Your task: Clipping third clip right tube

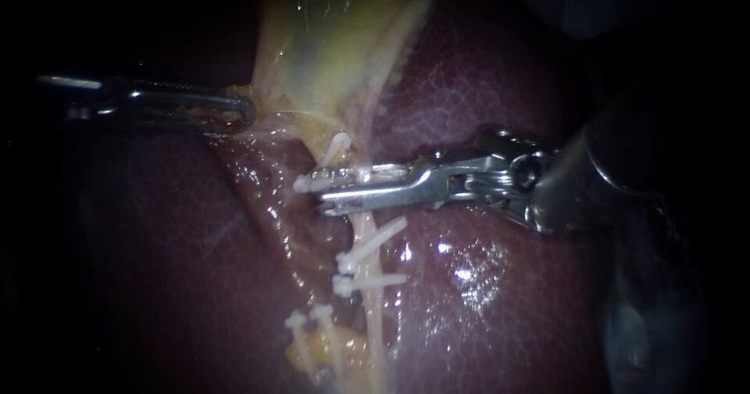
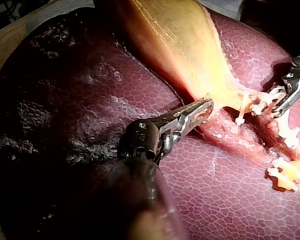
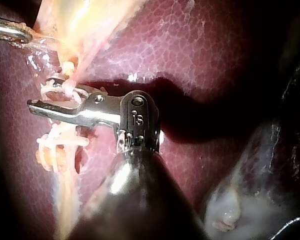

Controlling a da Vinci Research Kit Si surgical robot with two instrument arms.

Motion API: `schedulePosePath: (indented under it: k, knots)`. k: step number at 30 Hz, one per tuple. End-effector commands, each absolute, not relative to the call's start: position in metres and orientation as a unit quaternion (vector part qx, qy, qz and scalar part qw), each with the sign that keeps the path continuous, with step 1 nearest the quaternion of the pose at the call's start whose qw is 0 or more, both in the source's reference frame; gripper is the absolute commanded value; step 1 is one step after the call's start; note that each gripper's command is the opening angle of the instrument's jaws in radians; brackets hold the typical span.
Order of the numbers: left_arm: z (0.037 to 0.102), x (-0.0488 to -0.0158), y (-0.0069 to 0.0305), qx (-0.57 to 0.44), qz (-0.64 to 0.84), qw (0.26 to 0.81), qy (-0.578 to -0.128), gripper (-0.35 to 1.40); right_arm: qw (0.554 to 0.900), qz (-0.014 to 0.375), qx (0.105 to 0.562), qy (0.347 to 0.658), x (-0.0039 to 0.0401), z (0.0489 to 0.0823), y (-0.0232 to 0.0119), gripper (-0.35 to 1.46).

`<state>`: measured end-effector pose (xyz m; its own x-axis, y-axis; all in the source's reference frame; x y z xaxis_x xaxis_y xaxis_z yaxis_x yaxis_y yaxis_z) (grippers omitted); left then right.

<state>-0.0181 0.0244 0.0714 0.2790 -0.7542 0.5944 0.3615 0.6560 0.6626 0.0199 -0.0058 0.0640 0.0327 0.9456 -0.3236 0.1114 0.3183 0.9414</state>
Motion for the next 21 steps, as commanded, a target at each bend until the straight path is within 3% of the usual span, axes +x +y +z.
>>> schedulePosePath:
  k: [1, 3, 4, 5, 21]
  knots:
    - [0.0714, -0.0181, 0.0244, 0.205, -0.360, 0.773, -0.480, -0.35, 0.562, 0.365, 0.451, 0.590, 0.0199, 0.0642, -0.0059, 0.10]
    - [0.0714, -0.0181, 0.0244, 0.205, -0.360, 0.773, -0.480, -0.35, 0.567, 0.344, 0.445, 0.602, 0.0199, 0.0643, -0.0059, -0.09]
    - [0.0714, -0.0181, 0.0244, 0.205, -0.360, 0.773, -0.480, -0.35, 0.568, 0.341, 0.444, 0.603, 0.0197, 0.0644, -0.0061, -0.31]
    - [0.0714, -0.0181, 0.0244, 0.205, -0.360, 0.773, -0.480, -0.35, 0.568, 0.340, 0.445, 0.603, 0.0196, 0.0644, -0.0062, -0.35]
    - [0.0714, -0.0180, 0.0244, 0.206, -0.363, 0.772, -0.479, -0.35, 0.570, 0.333, 0.450, 0.601, 0.0192, 0.0645, -0.0062, -0.35]
